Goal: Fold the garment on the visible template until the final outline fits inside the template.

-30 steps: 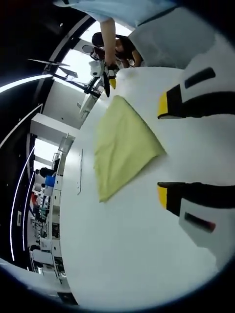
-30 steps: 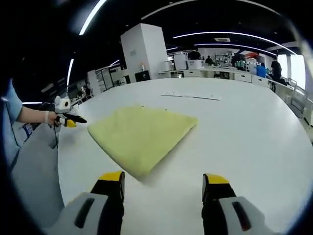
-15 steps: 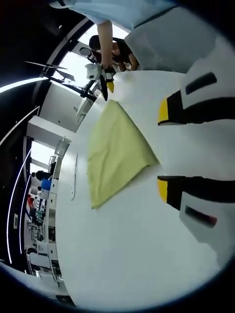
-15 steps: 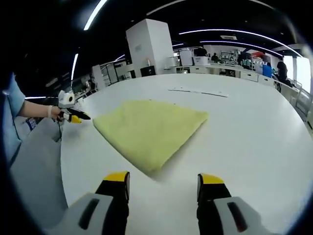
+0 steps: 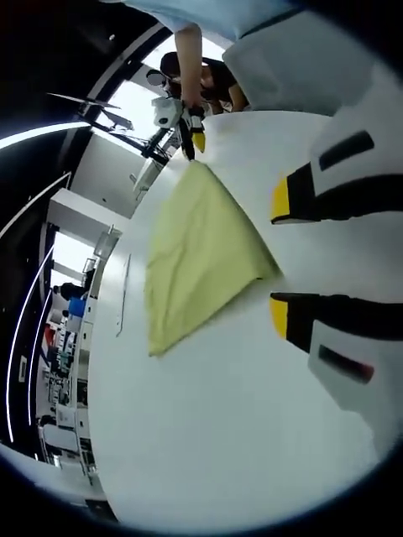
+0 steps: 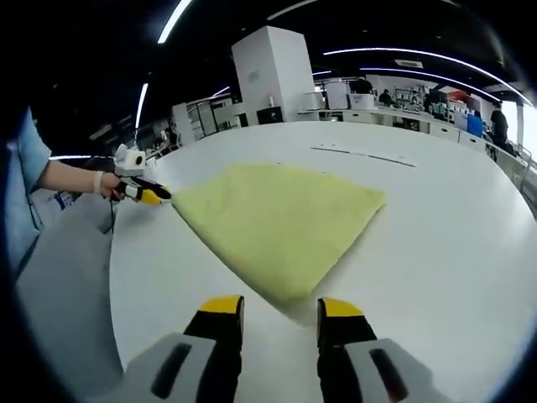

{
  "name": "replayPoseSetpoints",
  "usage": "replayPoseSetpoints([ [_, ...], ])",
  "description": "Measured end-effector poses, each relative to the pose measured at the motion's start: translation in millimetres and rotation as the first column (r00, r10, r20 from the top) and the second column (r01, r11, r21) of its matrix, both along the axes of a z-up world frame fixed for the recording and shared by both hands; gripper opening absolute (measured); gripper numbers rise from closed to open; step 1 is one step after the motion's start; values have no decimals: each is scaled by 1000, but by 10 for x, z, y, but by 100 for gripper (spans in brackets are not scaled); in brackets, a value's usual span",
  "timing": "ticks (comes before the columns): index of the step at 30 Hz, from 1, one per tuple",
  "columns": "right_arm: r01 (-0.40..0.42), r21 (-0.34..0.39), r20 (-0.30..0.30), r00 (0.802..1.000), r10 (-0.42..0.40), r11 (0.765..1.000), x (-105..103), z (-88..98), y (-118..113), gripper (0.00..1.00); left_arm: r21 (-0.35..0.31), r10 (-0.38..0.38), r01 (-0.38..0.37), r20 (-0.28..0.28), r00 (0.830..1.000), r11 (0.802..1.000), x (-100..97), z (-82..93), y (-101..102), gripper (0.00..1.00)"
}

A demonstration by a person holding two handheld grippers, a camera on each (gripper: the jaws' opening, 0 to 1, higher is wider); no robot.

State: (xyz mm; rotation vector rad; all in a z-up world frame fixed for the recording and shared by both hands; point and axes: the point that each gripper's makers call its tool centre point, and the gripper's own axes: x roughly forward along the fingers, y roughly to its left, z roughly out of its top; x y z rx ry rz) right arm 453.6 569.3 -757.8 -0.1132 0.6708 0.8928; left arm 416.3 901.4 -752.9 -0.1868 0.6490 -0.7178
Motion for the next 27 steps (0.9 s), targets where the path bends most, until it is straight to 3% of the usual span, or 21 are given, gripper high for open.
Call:
replayPoseSetpoints([
  [6, -12, -5, 4, 1000, 12, 1000, 18, -39, 50, 27, -1, 6, -6, -1, 1000, 1000, 36, -21, 2, 27],
  [16, -46, -51, 48, 998, 48, 998, 70, -1, -24, 12, 4, 5, -5, -1, 1000, 1000, 68, -24, 16, 25],
  [27, -74, -79, 65, 995, 79, 994, 46, -21, -59, 2, 2, 6, -6, 4, 1000, 1000, 86, -15, 10, 19],
])
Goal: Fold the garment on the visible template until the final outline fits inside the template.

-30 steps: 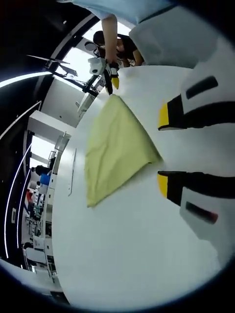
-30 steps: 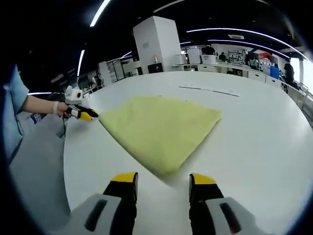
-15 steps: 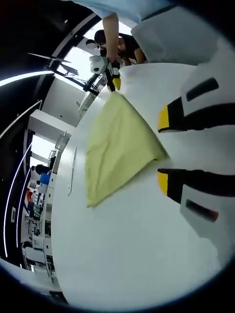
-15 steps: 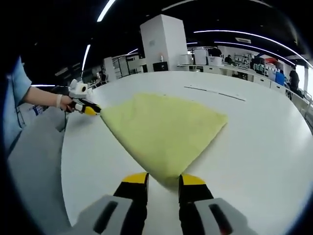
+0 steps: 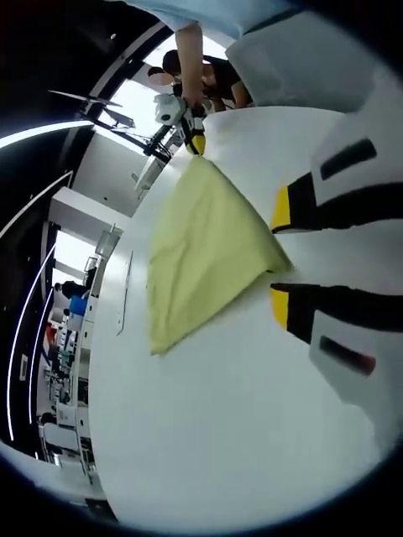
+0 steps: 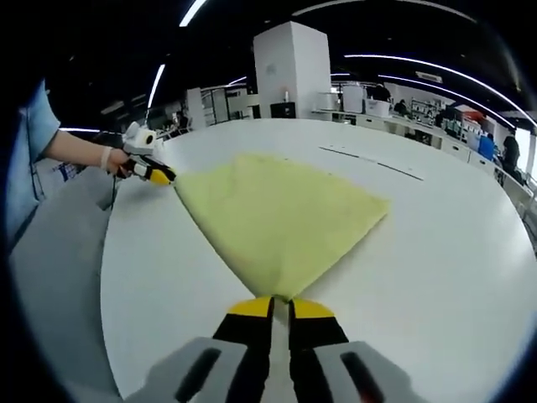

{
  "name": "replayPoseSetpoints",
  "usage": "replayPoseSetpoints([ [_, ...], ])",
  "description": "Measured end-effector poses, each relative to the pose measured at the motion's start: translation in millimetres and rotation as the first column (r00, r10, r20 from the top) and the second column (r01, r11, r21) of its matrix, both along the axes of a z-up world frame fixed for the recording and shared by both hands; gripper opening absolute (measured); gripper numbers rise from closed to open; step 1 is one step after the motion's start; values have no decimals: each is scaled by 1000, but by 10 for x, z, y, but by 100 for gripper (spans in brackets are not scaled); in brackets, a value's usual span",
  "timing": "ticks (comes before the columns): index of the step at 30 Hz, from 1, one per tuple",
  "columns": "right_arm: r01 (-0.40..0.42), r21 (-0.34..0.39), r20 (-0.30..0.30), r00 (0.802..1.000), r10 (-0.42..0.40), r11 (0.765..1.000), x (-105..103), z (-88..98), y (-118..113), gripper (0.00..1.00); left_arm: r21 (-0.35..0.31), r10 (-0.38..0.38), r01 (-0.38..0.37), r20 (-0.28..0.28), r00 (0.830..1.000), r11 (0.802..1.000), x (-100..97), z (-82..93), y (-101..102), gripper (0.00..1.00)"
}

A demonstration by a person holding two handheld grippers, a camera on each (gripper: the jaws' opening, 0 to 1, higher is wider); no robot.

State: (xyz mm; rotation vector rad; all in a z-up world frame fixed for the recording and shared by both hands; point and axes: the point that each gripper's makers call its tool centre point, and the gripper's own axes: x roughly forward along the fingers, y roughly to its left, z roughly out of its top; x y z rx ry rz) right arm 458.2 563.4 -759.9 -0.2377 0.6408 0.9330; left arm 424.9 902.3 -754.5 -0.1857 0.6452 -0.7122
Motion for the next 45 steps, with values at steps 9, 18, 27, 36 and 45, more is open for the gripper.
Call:
replayPoseSetpoints([
  [9, 10, -7, 0, 1000, -10, 1000, -6, -2, -28, 0, -7, 8, -8, 1, 1000, 1000, 4, 15, 5, 0],
  [18, 12, -5, -5, 1000, -12, 1000, -4, 7, -57, 0, -9, 14, -14, -1, 1000, 1000, 9, 24, 36, 0],
  [27, -10, -8, -20, 1000, 10, 1000, -83, 17, -104, 0, -15, 8, -8, -14, 1000, 1000, -68, 35, 52, 0],
  [36, 1, 8, -51, 999, -1, 1000, -245, -16, -141, 0, -14, -5, 5, -23, 1000, 1000, -240, 27, 30, 0],
  [45, 3, 23, -81, 997, -1, 1000, -441, -38, -136, 0, -31, 11, -12, -24, 1000, 999, -441, 18, 53, 0],
])
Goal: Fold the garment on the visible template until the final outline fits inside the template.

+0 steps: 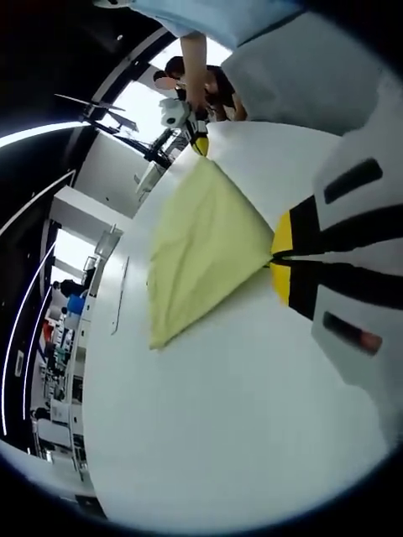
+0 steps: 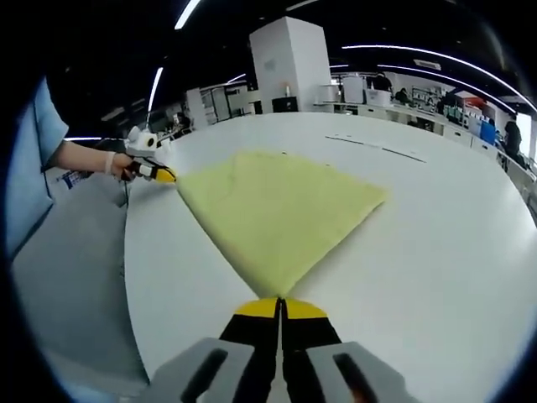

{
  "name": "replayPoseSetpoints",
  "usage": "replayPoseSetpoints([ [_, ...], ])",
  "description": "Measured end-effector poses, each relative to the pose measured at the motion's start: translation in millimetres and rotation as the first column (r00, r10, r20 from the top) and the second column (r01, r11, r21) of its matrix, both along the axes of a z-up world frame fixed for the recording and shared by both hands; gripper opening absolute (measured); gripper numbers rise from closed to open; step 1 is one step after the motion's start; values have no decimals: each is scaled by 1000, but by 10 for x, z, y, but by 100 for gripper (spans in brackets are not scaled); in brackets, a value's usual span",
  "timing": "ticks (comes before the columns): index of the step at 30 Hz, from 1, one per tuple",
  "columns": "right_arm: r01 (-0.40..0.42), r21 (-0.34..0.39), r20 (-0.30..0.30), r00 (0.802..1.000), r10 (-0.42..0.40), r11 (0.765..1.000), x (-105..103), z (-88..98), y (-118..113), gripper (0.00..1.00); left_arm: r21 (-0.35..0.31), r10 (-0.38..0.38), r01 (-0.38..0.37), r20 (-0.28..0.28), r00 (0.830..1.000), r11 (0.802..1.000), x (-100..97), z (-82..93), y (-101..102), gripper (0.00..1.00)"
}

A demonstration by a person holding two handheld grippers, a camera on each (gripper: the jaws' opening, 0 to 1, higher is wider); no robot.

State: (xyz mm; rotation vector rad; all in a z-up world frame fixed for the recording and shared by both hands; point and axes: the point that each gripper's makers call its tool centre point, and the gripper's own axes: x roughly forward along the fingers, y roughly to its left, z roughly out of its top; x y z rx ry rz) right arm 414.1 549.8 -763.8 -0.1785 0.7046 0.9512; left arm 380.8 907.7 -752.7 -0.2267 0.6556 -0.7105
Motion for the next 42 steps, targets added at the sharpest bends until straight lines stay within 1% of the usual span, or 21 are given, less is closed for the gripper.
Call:
replayPoseSetpoints([
  [3, -3, 3, -1, 1000, 3, 1000, -52, -9, 30, 0, -3, 7, -7, -5, 1000, 1000, -34, -16, 10, 0],
  [14, 26, 14, -5, 1000, -25, 1000, -53, 8, 42, 0, -19, 14, -13, 14, 1000, 1000, -32, 19, 7, 0],
  [15, 33, 19, -5, 999, -33, 999, -54, 12, 42, 0, -28, 16, -16, 14, 1000, 999, -32, 29, 2, 0],
  [19, 63, 41, -10, 998, -63, 997, -63, 36, 36, 0, -27, 26, -25, 30, 999, 999, -36, 58, 19, 0],
  [21, 90, 67, -17, 996, -89, 994, -63, 70, 37, 4, -32, 31, -30, 46, 998, 999, -26, 76, 46, 6],
  [22, 97, 78, -10, 995, -97, 992, -55, 90, 34, 6, -41, 42, -39, 70, 997, 998, -8, 119, 54, 9],
  [23, 105, 88, -5, 994, -105, 990, -53, 111, 35, 8, -42, 39, -36, 77, 996, 998, -14, 142, 51, 13],
  [25, 116, 120, 1, 993, -117, 986, -68, 170, 61, 15, -47, 41, -37, 85, 996, 998, -16, 190, 52, 19],
  [26, 123, 133, 4, 992, -125, 984, -80, 201, 74, 20, -49, 39, -35, 98, 994, 998, -19, 220, 50, 24],
  [29, 124, 143, 11, 992, -127, 982, -122, 243, 97, 27, -46, 44, -40, 112, 993, 998, -5, 259, 70, 36],
  [30, 122, 142, 28, 992, -127, 982, -139, 271, 109, 29, -43, 43, -38, 122, 992, 998, -6, 283, 71, 40],
  [32, 131, 150, 35, 990, -138, 980, -155, 312, 114, 31, -28, 46, -43, 142, 989, 999, 3, 311, 83, 46],
  [33, 149, 183, 33, 987, -158, 972, -155, 371, 132, 31, -24, 48, -45, 144, 988, 999, -9, 338, 66, 50],
  [34, 161, 193, 37, 985, -171, 968, -152, 398, 127, 33, -18, 56, -54, 156, 986, 998, -9, 367, 65, 54],
  [35, 168, 200, 42, 983, -180, 965, -152, 427, 129, 37, -13, 64, -63, 168, 984, 998, -11, 399, 57, 60],
  [36, 186, 236, 49, 978, -203, 954, -148, 492, 148, 40, -25, 73, -70, 171, 983, 997, -26, 433, 46, 63],
  [37, 195, 246, 55, 975, -215, 950, -145, 520, 145, 44, -31, 85, -81, 171, 982, 996, -33, 457, 40, 66],
  [38, 228, 263, 47, 967, -249, 937, -145, 551, 139, 47, -36, 89, -84, 175, 981, 996, -51, 484, 29, 70],
  [39, 212, 259, 56, 971, -234, 942, -168, 562, 139, 48, -33, 92, -88, 180, 979, 996, -67, 504, 22, 73],
  [40, 218, 255, 71, 968, -243, 942, -175, 574, 126, 50, -21, 90, -88, 195, 977, 996, -86, 524, 24, 75],
  [42, 225, 254, 74, 965, -251, 941, -192, 584, 113, 56, -9, 110, -110, 189, 976, 994, -110, 541, 54, 82],
])
